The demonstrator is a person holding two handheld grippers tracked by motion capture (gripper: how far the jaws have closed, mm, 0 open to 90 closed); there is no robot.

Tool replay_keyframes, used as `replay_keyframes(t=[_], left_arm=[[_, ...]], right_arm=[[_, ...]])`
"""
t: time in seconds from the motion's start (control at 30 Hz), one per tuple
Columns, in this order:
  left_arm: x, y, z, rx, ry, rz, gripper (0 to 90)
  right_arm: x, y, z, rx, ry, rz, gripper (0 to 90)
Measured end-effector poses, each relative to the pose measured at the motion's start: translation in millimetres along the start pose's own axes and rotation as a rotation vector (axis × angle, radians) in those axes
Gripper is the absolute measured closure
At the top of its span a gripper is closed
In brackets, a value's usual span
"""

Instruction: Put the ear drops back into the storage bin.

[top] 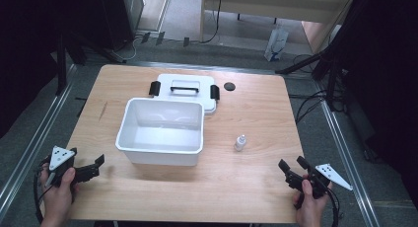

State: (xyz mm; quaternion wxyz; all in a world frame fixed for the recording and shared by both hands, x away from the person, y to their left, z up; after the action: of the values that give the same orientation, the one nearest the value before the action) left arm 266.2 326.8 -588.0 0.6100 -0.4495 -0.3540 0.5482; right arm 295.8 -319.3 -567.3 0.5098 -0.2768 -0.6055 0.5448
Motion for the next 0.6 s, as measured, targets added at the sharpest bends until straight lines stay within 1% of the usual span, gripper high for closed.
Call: replay_keyframes(t=[0.07,0.13,0.2,0.27,0.33,0.37,0.4,0.43,0.47,0.5,0.53,0.57,0.6], left_arm=[[0.0,-0.1,-0.1,0.001,-0.001,-0.003,3.1],[0.0,-0.3,0.4,-0.005,-0.001,0.0,3.1],[0.1,-0.3,0.9,-0.005,-0.001,0.002,3.1],[0.0,-0.2,0.9,-0.004,-0.002,0.001,3.1],[-0.2,-0.2,1.0,-0.004,-0.005,-0.009,3.1],[-0.2,-0.2,1.0,-0.004,-0.005,-0.009,3.1],[-0.2,-0.2,0.9,-0.004,-0.007,-0.01,3.1],[-0.2,-0.1,0.8,-0.004,-0.006,-0.012,3.1],[-0.2,-0.1,0.8,-0.004,-0.006,-0.012,3.1],[-0.2,-0.1,0.9,-0.002,-0.005,-0.012,3.1],[-0.5,0.0,1.0,-0.002,-0.003,-0.01,3.1],[-0.5,0.0,1.0,-0.002,-0.003,-0.01,3.1],[-0.6,-0.1,0.8,-0.005,-0.001,-0.01,3.1]], right_arm=[[0.1,0.2,-0.2,0.001,0.003,0.003,12.5],[1.8,1.3,-1.3,0.013,-0.004,0.015,13.1],[2.5,2.4,-2.4,0.031,0.002,0.028,14.6],[2.6,3.2,-3.9,0.063,0.021,0.041,17.0],[5.6,4.3,-7.0,0.117,0.014,0.082,17.8],[5.6,4.3,-7.0,0.117,0.014,0.082,17.8],[7.8,4.9,-9.0,0.149,0.006,0.106,18.3],[12.9,7.7,-14.6,0.254,-0.017,0.168,18.7],[12.9,7.7,-14.6,0.254,-0.017,0.168,18.7],[14.3,8.5,-16.8,0.291,-0.023,0.196,18.6],[19.3,8.6,-22.8,0.393,-0.057,0.254,19.1],[19.3,8.6,-22.8,0.393,-0.057,0.254,19.1],[21.5,7.3,-24.8,0.414,-0.075,0.274,19.8]])
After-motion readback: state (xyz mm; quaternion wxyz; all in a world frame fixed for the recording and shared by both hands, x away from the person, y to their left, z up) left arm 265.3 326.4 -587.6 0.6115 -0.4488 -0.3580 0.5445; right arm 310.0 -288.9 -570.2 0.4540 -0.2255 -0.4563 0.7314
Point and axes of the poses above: each handheld gripper's, and its own axes: z roughly backward along the jaws, y roughly out of its underside, x roughly to its left, the point moved 7 cm from there along -z, roughly forward along the jaws, and after that the axes turned 11 degrees about -x, right-handed, at the moved point
